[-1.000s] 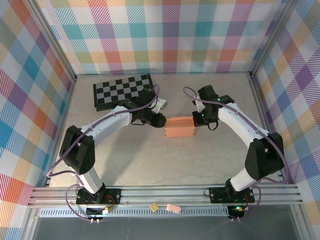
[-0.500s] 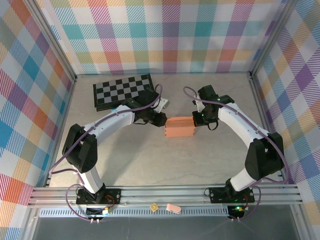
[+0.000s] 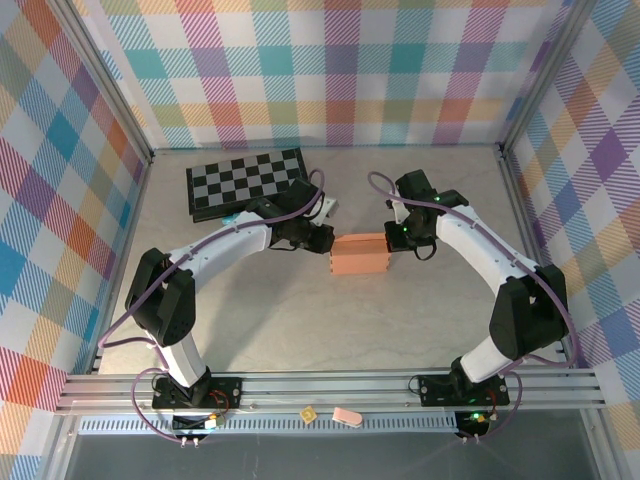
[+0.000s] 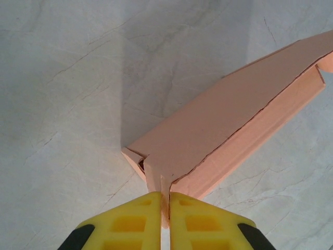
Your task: Fold the paper box
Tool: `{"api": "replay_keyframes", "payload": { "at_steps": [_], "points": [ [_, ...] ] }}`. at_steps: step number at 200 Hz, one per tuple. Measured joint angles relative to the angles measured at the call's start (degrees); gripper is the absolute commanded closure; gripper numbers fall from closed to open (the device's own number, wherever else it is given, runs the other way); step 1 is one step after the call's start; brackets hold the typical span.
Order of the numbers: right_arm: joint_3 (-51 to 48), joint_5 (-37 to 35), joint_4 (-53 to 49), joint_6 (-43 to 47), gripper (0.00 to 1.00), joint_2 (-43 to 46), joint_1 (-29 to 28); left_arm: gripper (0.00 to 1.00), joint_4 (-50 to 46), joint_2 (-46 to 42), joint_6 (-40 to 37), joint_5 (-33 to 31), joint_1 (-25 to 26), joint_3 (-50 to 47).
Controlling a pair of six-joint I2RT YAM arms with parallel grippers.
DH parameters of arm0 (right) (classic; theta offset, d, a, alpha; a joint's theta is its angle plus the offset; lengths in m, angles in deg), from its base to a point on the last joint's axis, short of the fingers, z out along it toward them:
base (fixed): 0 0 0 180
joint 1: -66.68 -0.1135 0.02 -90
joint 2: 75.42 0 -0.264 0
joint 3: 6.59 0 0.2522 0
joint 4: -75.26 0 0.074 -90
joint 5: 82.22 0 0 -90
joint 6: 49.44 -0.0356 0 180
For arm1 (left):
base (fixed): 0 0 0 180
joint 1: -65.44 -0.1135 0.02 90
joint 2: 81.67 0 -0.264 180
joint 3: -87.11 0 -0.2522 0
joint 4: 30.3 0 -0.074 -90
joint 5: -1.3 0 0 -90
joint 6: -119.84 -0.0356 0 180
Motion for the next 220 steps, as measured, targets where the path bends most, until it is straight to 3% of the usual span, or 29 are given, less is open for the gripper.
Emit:
{"api": "replay_keyframes", "payload": {
  "at_steps": [85,220],
  "points": [
    [1.03,0.02,-0.28,-4.26,1.0,-0.87,0.0,0.9,-0.07,1.42,9.16,-0.63,0.17,1.73],
    [2.86,-0.02,-1.95,-6.97,1.0,-2.14,-0.17,0.95,-0.85,2.67,14.99,-0.74,0.17,3.5]
  ]
}}
